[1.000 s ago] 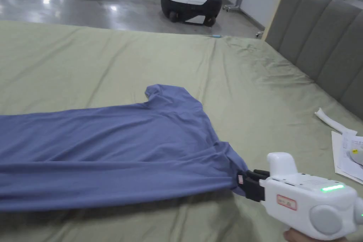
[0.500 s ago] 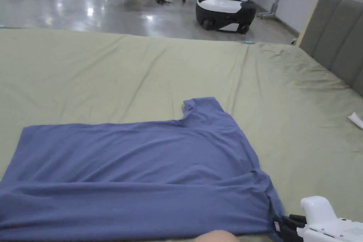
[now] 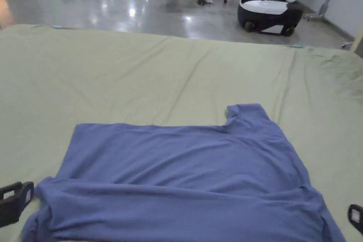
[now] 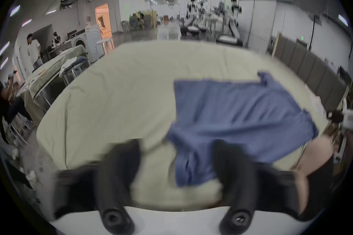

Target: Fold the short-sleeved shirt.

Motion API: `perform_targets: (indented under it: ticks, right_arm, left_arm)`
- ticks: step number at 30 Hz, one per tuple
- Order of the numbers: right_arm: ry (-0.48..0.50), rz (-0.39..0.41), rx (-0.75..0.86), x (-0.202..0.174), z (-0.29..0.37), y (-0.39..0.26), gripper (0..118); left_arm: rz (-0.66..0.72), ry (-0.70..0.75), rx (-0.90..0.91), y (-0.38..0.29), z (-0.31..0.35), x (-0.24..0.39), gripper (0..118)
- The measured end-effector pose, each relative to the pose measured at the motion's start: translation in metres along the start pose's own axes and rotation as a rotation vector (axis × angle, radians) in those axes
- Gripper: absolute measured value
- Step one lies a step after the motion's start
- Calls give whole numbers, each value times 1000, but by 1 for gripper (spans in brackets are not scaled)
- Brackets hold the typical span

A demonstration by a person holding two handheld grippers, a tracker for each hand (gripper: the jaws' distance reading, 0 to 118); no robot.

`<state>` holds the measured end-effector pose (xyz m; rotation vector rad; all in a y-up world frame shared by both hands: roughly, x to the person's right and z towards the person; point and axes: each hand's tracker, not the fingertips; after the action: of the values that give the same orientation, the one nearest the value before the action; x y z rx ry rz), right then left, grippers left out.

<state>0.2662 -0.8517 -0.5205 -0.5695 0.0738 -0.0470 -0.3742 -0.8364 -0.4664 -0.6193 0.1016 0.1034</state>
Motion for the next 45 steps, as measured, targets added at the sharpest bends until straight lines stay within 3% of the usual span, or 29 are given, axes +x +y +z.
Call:
perform_targets:
  ticks: [1, 2, 8, 13, 14, 16, 17, 18, 20, 22, 23, 25, 26, 27, 30, 31, 32, 33, 34, 35, 38, 42, 43, 45]
  right_arm:
    - [-19, 11, 25, -4, -5, 12, 15]
    - [-44, 26, 40, -8, -14, 25, 10]
    - [13, 56, 59, -44, -55, 82, 0]
    - [77, 131, 53, -73, -79, 102, 0]
    - [83, 148, 51, -79, -83, 104, 0]
    - [94, 153, 36, -78, -86, 103, 0]
    - [99, 155, 29, -81, -88, 104, 0]
    - [103, 161, 19, -83, -91, 104, 0]
    - [100, 182, 4, -79, -95, 101, 0]
    - [94, 191, -12, -80, -101, 100, 0]
    - [94, 191, -14, -76, -104, 98, 0]
    - [90, 193, -22, -77, -112, 99, 0]
    - [93, 196, -29, -78, -116, 100, 0]
    - [98, 201, -33, -76, -121, 100, 0]
    - [99, 222, -53, -76, -153, 109, 1]
    - [78, 234, -76, -73, -168, 112, 7]
    - [25, 241, -108, -72, -182, 117, 27]
    - [-8, 240, -150, -72, -201, 124, 69]
    - [-4, 245, -189, -70, -221, 130, 102]
    - [4, 240, -229, -55, -253, 131, 115]
    - [-29, 206, -281, -46, -310, 141, 107]
    - [-29, 62, -415, -34, -362, 130, 93]
    - [-18, 40, -464, -35, -368, 123, 77]
    - [-8, 36, -504, -33, -369, 111, 31]
  left_arm:
    - [28, -3, 32, 14, -2, 5, 1]
    - [45, 3, 69, 28, -6, 8, 1]
    - [1, -81, 70, 107, -108, 20, 0]
    - [83, -44, -136, 126, -249, 11, 0]
    - [84, -12, -172, 123, -272, 10, 5]
    - [77, -9, -288, 114, -310, 8, 78]
    - [87, -6, -371, 104, -328, 6, 108]
    - [91, -4, -408, 95, -339, 4, 117]
    - [92, 36, -412, 85, -350, 6, 108]
    - [74, 24, -359, 84, -327, 22, 107]
    - [69, 31, -371, 86, -322, 25, 100]
    - [-18, 54, -313, 93, -302, 32, 46]
    - [-52, 27, -283, 95, -291, 35, 4]
    - [-46, -50, -255, 96, -285, 39, 0]
    - [-12, -73, -221, 101, -277, 26, 0]
    - [4, -81, -213, 104, -271, 25, 0]
    - [11, -85, -214, 106, -267, 24, 0]
    - [17, -89, -209, 107, -267, 14, 0]
    - [20, -92, -203, 109, -265, 13, 0]
    - [24, -93, -200, 110, -263, 11, 0]
    - [40, -106, -217, 107, -270, 5, 0]
    - [23, -106, -235, 101, -270, 9, 0]
    - [16, -106, -239, 99, -271, 8, 0]
    - [10, -107, -255, 95, -272, 5, 0]
